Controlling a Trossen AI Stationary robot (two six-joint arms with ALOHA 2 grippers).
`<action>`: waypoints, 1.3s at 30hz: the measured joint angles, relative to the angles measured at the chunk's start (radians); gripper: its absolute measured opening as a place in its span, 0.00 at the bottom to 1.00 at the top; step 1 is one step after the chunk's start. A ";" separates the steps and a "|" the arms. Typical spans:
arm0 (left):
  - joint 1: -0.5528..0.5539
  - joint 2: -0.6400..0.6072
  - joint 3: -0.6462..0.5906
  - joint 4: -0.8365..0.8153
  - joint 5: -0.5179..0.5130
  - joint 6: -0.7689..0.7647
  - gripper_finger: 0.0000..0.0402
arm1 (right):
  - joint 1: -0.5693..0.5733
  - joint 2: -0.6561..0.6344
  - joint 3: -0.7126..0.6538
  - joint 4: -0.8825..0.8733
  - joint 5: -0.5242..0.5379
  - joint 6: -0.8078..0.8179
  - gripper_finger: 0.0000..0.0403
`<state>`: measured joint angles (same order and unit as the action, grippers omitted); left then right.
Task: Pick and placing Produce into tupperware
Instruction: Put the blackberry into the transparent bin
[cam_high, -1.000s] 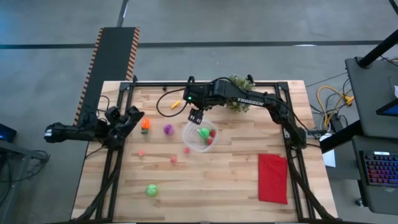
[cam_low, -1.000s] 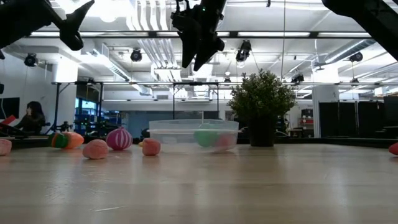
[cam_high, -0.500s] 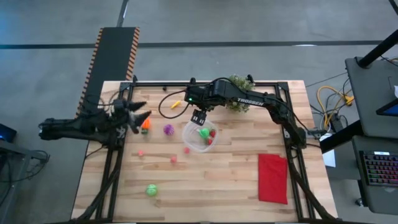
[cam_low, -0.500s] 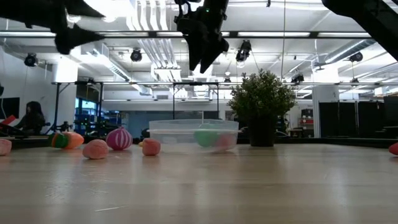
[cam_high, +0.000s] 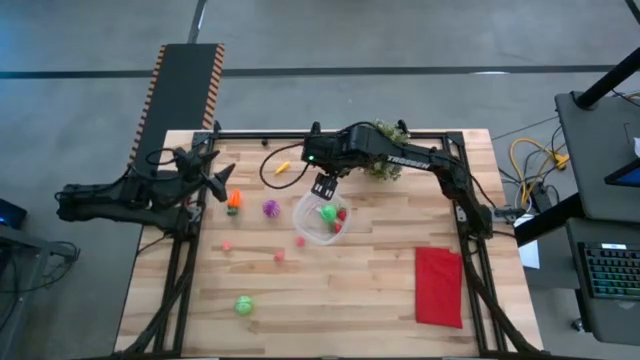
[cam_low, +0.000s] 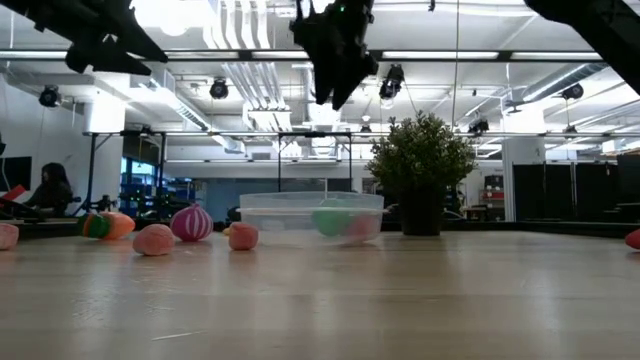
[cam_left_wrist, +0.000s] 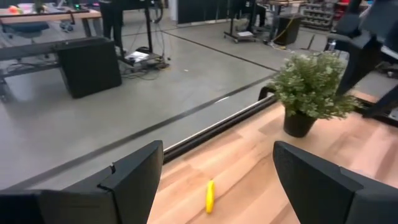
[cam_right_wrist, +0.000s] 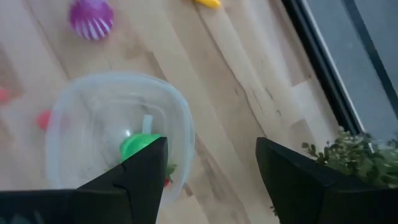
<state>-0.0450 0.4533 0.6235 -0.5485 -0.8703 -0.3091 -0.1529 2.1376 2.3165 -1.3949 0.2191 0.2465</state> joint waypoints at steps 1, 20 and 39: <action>0.000 0.002 0.003 -0.001 0.003 0.001 0.72 | 0.001 -0.015 0.000 0.008 -0.016 0.000 0.58; 0.012 0.030 0.007 -0.036 0.053 -0.109 0.72 | 0.067 -0.410 -0.006 0.038 0.146 0.235 0.58; 0.571 0.736 0.659 -0.485 0.186 0.163 0.72 | 0.099 -0.428 -0.045 -0.124 0.283 0.449 0.58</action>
<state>0.5256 1.1891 1.2828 -1.0334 -0.6842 -0.1456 -0.0535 1.7092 2.2719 -1.5185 0.5018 0.6956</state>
